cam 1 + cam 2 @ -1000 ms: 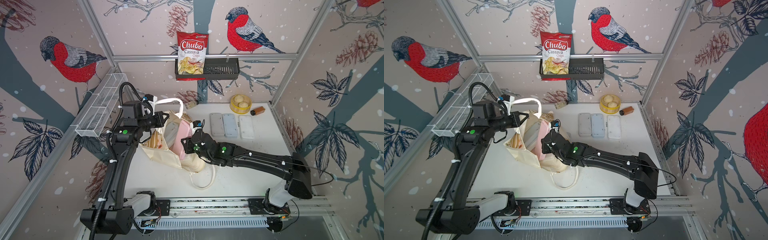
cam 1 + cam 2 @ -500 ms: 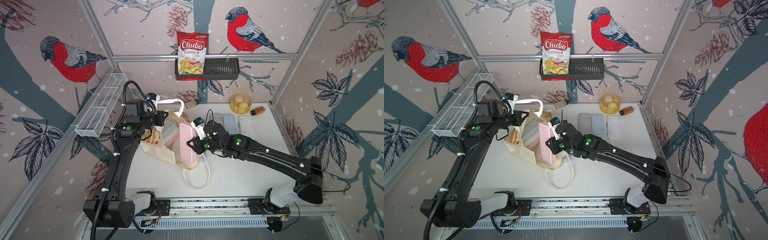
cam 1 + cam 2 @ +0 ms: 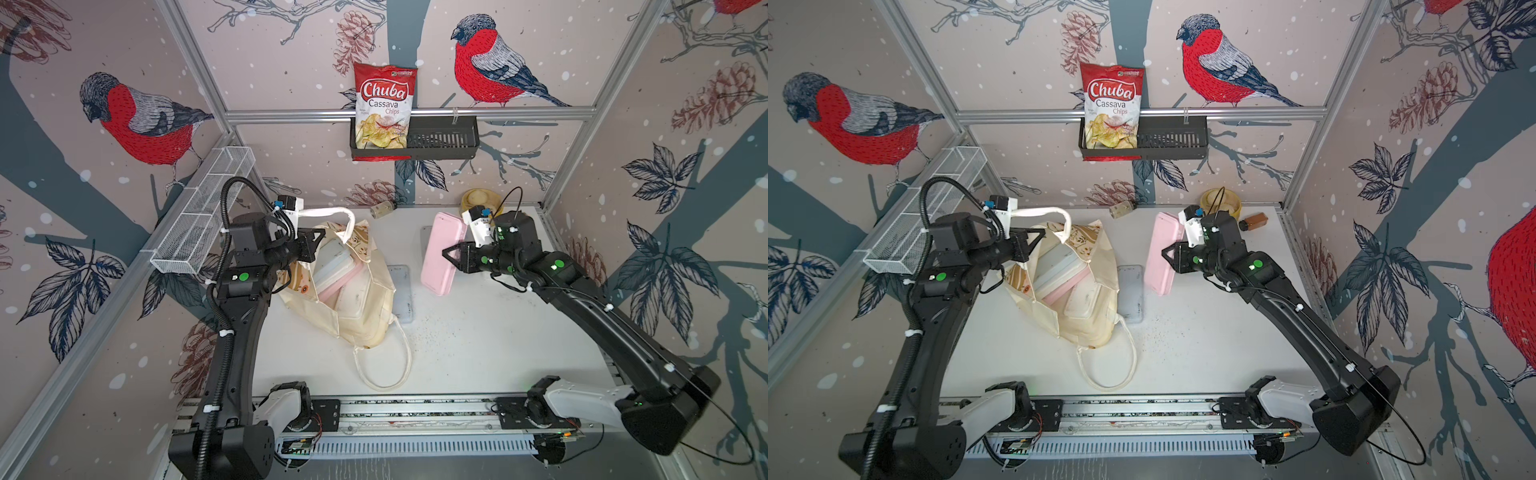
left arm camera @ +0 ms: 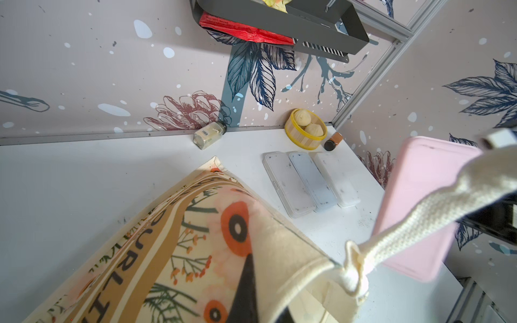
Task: Take out the pencil case from the canvas bag
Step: Place the pencil case at the center of the board.
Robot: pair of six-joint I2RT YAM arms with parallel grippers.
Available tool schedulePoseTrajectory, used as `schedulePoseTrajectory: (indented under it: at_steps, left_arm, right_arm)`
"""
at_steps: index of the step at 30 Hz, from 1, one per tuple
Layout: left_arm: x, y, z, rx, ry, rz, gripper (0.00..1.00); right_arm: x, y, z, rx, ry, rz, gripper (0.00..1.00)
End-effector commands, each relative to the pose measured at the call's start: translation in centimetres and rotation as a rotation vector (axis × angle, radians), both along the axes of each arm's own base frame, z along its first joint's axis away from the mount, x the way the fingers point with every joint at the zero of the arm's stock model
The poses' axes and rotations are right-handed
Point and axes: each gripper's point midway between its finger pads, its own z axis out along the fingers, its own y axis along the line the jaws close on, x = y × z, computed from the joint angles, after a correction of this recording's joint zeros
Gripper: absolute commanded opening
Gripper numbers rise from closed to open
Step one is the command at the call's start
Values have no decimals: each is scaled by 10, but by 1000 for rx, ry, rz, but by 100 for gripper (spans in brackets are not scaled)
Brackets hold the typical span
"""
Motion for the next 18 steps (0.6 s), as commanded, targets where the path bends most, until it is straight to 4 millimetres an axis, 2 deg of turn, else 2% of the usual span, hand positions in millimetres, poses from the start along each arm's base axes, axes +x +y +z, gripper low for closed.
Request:
schedulePoseTrajectory:
  at_steps: [1, 3, 6, 12, 18]
  left_arm:
    - [6, -7, 27, -40, -124, -69, 0]
    - [7, -3, 24, -42, -117, -55, 0]
    - [6, 4, 26, -43, -127, -29, 0]
    - [-1, 4, 31, -54, -152, -35, 0]
    - [-3, 2, 32, -67, -160, -38, 0]
  right_arm:
    - [-7, -34, -62, -103, 228, -52, 20]
    - [-7, -34, -85, -105, 298, -35, 19]
    - [-6, -21, -106, -100, 352, 18, 18]
    - [-12, 12, -128, -125, 407, 142, 18]
    - [-17, 28, -148, -187, 454, 205, 19]
